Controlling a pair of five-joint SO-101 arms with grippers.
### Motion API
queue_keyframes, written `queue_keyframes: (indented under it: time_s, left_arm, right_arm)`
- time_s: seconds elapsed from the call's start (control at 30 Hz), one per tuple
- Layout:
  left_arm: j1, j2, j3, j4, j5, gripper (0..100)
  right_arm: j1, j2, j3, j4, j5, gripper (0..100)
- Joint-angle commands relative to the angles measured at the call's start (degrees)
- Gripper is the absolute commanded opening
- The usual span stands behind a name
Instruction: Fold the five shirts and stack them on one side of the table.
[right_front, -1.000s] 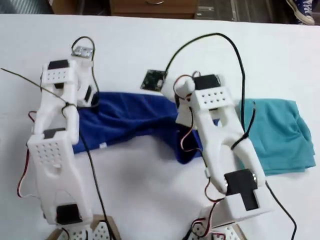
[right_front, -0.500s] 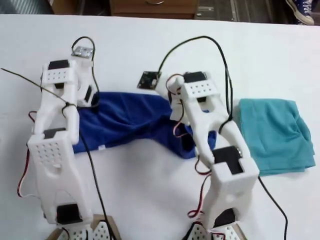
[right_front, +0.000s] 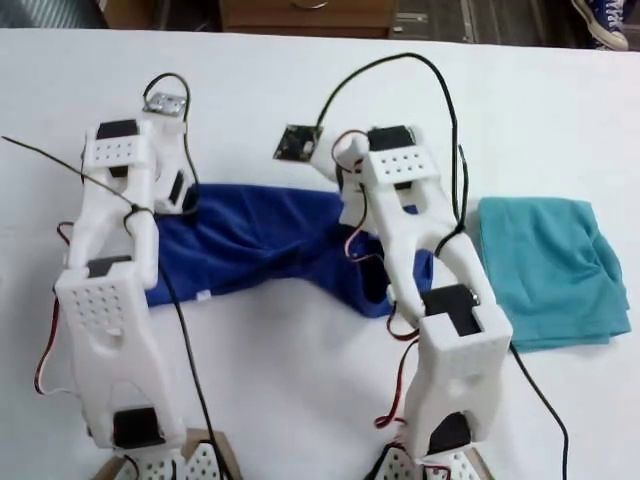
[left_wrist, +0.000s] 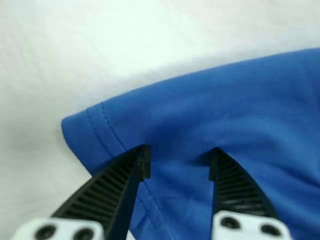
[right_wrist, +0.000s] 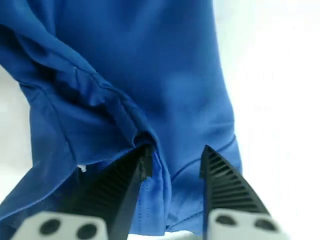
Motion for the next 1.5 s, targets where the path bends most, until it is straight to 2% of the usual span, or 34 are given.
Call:
queue_keyframes:
  time_s: [0.0, 0.23, 0.57, 0.83, 1.2, 1.37, 1.47]
  left_arm:
    - [0.4, 0.4, -0.9, -2.0, 0.0, 21]
    - [0.4, 0.4, -0.9, -2.0, 0.0, 21]
    - [0.4, 0.4, -0.9, -2.1, 0.0, 21]
    - [0.4, 0.4, -0.9, -2.1, 0.0, 21]
    - [0.4, 0.4, -0.9, -2.1, 0.0, 21]
    - [0.4, 0.4, -0.9, -2.0, 0.0, 21]
    - [0.4, 0.4, -0.9, -2.0, 0.0, 21]
  right_arm:
    - [2.1, -0.6, -3.7, 0.0, 0.4, 15.5]
    - [2.3, -2.6, -5.0, 15.3, 0.4, 15.6]
    - [-0.6, -9.9, -4.0, 17.5, 0.1, 15.6]
    - [-1.6, -10.6, 6.6, 15.7, 0.4, 15.6]
    - [2.6, -8.3, 7.9, 10.2, 0.5, 15.4]
    - [5.7, -2.7, 7.5, 6.0, 0.5, 8.0]
    - [6.3, -0.4, 7.5, 4.6, 0.5, 7.3]
